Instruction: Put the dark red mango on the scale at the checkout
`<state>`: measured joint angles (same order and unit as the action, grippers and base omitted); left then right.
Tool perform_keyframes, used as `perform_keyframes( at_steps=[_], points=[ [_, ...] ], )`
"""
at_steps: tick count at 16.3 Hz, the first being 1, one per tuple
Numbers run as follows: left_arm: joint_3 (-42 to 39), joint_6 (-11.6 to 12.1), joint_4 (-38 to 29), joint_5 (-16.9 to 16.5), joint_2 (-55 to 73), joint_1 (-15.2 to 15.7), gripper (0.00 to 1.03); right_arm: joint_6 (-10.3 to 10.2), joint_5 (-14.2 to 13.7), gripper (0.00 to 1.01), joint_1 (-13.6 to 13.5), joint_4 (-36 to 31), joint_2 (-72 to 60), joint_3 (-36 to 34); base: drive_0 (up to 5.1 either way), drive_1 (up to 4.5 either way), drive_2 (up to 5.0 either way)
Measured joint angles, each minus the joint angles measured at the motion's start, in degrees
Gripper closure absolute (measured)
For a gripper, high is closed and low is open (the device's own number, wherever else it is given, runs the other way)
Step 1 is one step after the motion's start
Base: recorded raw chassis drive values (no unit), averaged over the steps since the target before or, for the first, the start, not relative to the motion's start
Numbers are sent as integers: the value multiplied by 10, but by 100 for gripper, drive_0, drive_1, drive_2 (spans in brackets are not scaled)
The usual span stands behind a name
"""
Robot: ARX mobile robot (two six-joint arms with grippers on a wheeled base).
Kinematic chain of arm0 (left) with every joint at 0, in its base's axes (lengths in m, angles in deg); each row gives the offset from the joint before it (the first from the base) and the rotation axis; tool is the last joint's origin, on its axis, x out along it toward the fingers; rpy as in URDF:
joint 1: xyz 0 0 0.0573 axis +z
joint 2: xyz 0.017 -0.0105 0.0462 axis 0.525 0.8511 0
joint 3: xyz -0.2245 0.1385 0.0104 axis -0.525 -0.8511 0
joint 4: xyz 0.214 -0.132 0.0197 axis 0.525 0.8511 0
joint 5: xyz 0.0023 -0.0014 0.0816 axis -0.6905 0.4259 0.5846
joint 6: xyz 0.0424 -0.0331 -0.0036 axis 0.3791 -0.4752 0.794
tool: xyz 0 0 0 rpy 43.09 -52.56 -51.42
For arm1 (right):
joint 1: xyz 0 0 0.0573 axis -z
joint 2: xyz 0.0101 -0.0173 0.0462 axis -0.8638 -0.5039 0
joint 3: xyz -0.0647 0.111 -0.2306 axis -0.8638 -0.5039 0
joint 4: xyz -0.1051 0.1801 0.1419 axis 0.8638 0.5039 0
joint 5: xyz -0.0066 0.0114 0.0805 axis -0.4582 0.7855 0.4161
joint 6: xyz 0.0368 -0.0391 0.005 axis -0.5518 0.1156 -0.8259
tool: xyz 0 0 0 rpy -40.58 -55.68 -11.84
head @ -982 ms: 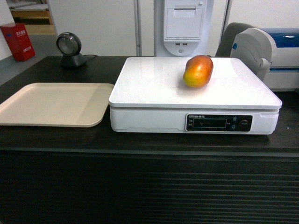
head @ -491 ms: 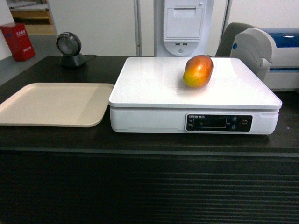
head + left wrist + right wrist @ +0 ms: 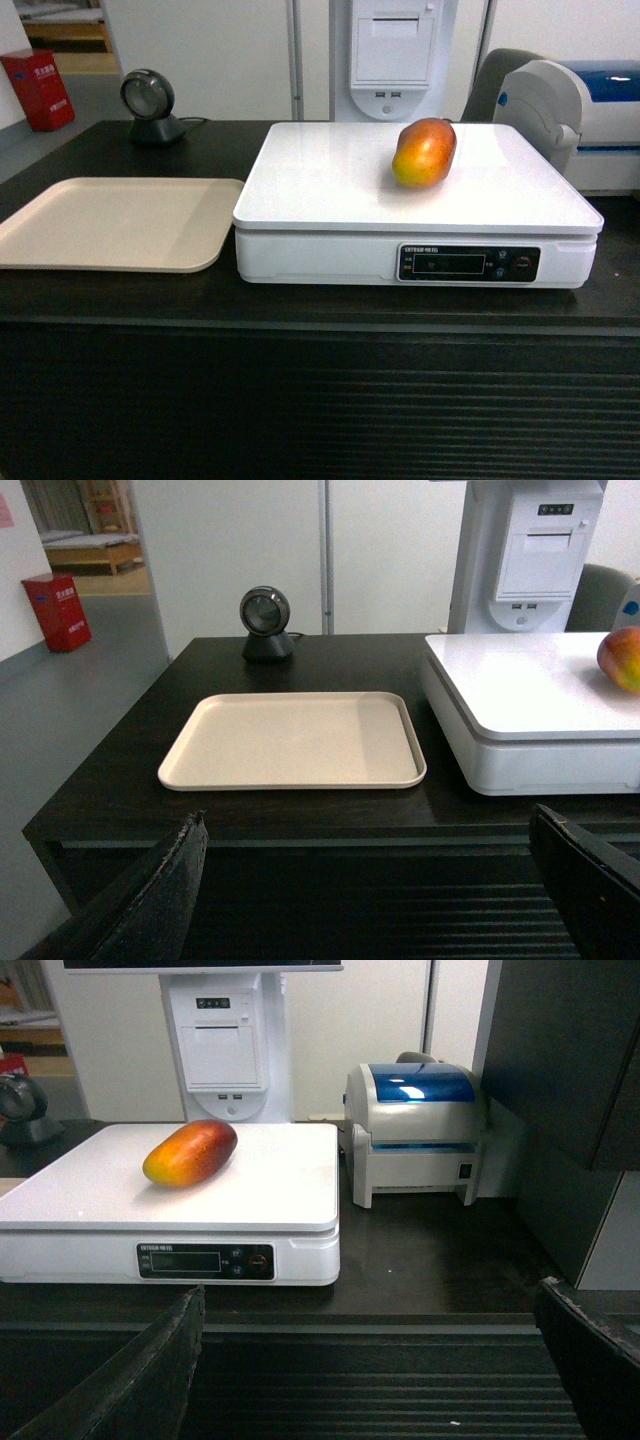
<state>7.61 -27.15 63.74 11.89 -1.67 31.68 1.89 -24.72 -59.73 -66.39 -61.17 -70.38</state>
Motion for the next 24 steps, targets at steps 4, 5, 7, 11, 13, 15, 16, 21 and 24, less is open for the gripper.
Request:
perform_keyframes(
  at_steps=[4,5,7,11,13,15,16,21,24],
  points=[
    [0,0,0,0,0,0,5,0,0,3,0,0,0,0,0,0,0],
    [0,0,0,0,0,0,5,0,0,3,0,0,0,0,0,0,0],
    [0,0,-1,0,0,0,5,0,0,3,0,-1,0,0,0,0,0],
    [0,0,-2,0,0,0,5,0,0,3,0,-1,0,0,0,0,0],
    [0,0,-2,0,0,0,5,0,0,3,0,-2,0,0,0,0,0],
    [0,0,-1,0,0,0,5,0,0,3,0,0,0,0,0,0,0],
    [0,0,-1,0,0,0,5,0,0,3,0,0,0,0,0,0,0],
    [0,0,0,0,0,0,5,0,0,3,0,0,0,0,0,0,0],
    [0,0,0,0,0,0,5,0,0,3,0,0,0,0,0,0,0]
  ],
)
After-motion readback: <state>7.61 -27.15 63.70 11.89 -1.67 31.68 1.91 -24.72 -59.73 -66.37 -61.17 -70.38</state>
